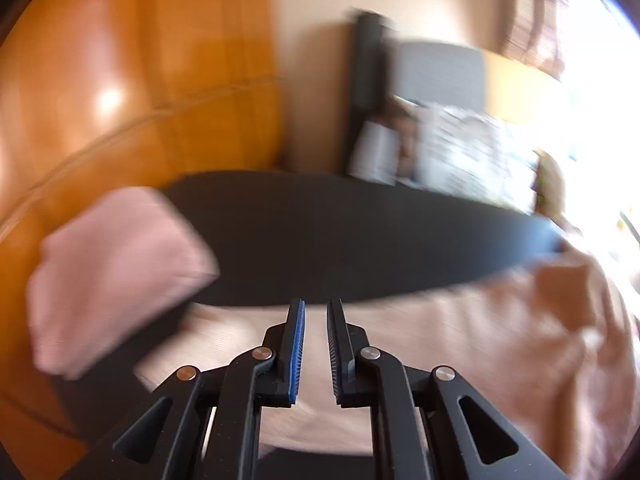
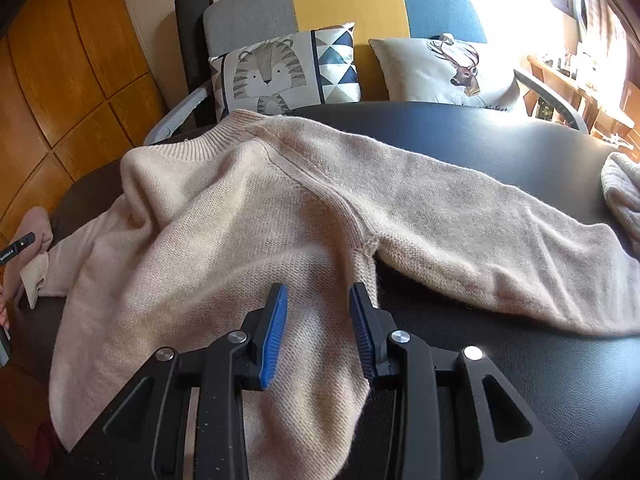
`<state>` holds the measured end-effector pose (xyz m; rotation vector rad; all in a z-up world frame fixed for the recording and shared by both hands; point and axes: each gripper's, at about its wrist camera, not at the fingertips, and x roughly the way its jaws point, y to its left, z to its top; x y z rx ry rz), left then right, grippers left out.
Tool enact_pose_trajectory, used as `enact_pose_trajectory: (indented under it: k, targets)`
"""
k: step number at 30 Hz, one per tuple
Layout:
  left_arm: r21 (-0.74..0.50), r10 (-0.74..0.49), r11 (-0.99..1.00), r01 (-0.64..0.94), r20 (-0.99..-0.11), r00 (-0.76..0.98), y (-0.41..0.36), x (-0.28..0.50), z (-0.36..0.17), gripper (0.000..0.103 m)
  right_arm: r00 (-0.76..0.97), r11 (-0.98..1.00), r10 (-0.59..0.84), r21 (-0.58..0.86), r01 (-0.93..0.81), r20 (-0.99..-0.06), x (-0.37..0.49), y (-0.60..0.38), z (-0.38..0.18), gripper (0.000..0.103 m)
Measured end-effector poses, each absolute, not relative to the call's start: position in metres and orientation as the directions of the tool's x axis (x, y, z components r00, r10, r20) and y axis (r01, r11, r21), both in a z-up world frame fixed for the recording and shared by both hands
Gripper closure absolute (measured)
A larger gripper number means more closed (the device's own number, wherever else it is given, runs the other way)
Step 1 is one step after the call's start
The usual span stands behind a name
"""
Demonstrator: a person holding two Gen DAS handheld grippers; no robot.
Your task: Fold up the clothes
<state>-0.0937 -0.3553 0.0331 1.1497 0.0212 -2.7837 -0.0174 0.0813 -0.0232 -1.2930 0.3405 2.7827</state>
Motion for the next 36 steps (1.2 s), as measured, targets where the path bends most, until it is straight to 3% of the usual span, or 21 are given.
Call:
enact_pose_trajectory:
  k: [4, 8, 13, 20, 25, 28, 36]
  targets:
    - [0.012, 0.066, -0.993, -0.115, -0.759, -0.648, -0.282, -0.083, 0.015, 0.092, -0.641, -0.967, -0.023, 0.179, -0.181, -0.768, 0.002, 0.093, -0.017, 0.06]
    - [0.13, 0.044, -0.965, -0.225, -0.77, -0.636, -0.228, -0.08, -0.006, 0.092, -0.638, -0.958, 0.043, 0.148, -0.244, -0.769, 0.009, 0.116, -0.015, 0.06]
    - [0.186, -0.038, -0.966, -0.182, -0.791, -0.611, -0.2, -0.095, -0.024, 0.092, -0.652, -0.963, 0.049, 0.138, -0.232, -0.756, -0.031, 0.135, 0.001, 0.06]
    - [0.174, -0.089, -0.981, -0.09, -0.805, -0.586, -0.208, -0.122, -0.022, 0.092, -0.558, -0.976, 0.092, 0.035, -0.214, -0.825, -0.127, 0.147, -0.003, 0.06]
    - [0.167, -0.111, -0.985, -0.048, -0.817, -0.566, -0.222, -0.142, -0.031, 0.088, -0.494, -0.992, 0.047, 0.015, -0.122, -0.868, -0.166, 0.126, -0.021, 0.06]
    - [0.203, -0.132, -0.977, -0.059, -0.803, -0.582, -0.222, -0.147, -0.036, 0.087, -0.433, -0.992, 0.112, -0.077, -0.098, -0.894, -0.176, 0.118, -0.041, 0.061]
    - [0.255, -0.151, -0.964, -0.078, -0.763, -0.629, -0.221, -0.165, -0.045, 0.087, -0.408, -0.974, 0.154, -0.068, -0.218, -0.9, -0.165, 0.163, -0.042, 0.054]
